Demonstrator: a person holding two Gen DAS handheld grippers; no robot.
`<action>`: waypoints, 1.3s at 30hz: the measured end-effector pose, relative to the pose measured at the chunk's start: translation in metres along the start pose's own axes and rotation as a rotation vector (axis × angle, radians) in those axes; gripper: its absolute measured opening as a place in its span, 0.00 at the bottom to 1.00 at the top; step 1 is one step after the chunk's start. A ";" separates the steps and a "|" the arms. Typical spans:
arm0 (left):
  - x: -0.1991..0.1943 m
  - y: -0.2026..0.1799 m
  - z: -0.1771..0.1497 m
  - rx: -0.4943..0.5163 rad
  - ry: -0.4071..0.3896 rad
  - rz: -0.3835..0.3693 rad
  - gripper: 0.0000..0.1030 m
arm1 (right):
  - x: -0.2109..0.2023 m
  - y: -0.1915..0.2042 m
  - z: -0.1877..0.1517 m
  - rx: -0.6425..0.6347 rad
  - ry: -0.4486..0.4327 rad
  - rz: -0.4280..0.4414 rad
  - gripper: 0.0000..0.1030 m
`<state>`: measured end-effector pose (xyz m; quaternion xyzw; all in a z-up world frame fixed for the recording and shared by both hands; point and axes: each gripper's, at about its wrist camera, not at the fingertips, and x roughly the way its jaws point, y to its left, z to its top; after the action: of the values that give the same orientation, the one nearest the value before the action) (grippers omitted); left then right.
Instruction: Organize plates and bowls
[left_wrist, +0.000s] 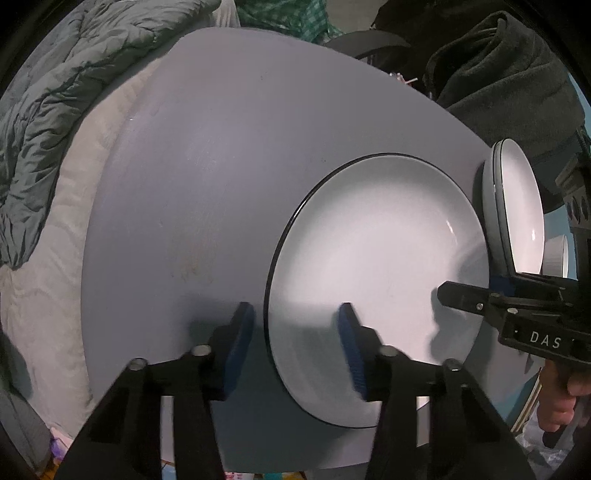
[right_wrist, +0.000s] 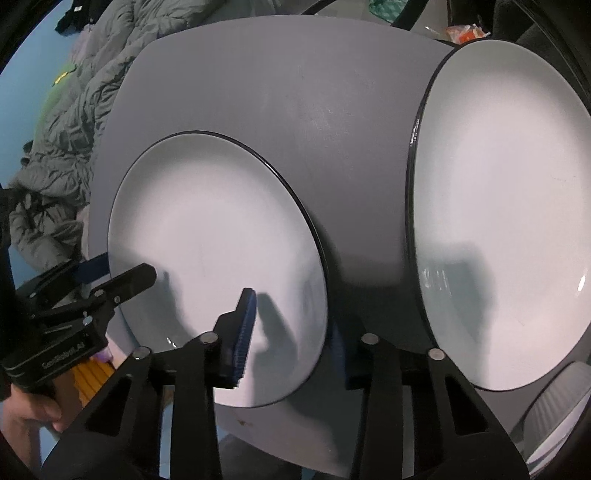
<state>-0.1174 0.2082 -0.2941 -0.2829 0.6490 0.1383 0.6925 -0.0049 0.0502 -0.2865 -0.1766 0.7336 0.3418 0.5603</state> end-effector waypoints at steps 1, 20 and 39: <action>0.001 0.000 0.000 0.003 0.005 -0.005 0.34 | 0.002 0.002 0.001 0.001 0.000 -0.005 0.34; 0.003 0.004 -0.002 -0.009 0.044 -0.037 0.23 | -0.004 0.002 -0.008 0.042 -0.022 0.043 0.13; -0.033 -0.081 -0.014 0.126 0.033 -0.041 0.23 | -0.059 -0.026 -0.031 0.063 -0.057 0.020 0.13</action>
<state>-0.0875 0.1411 -0.2444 -0.2541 0.6620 0.0784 0.7007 0.0083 0.0024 -0.2348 -0.1417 0.7294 0.3289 0.5828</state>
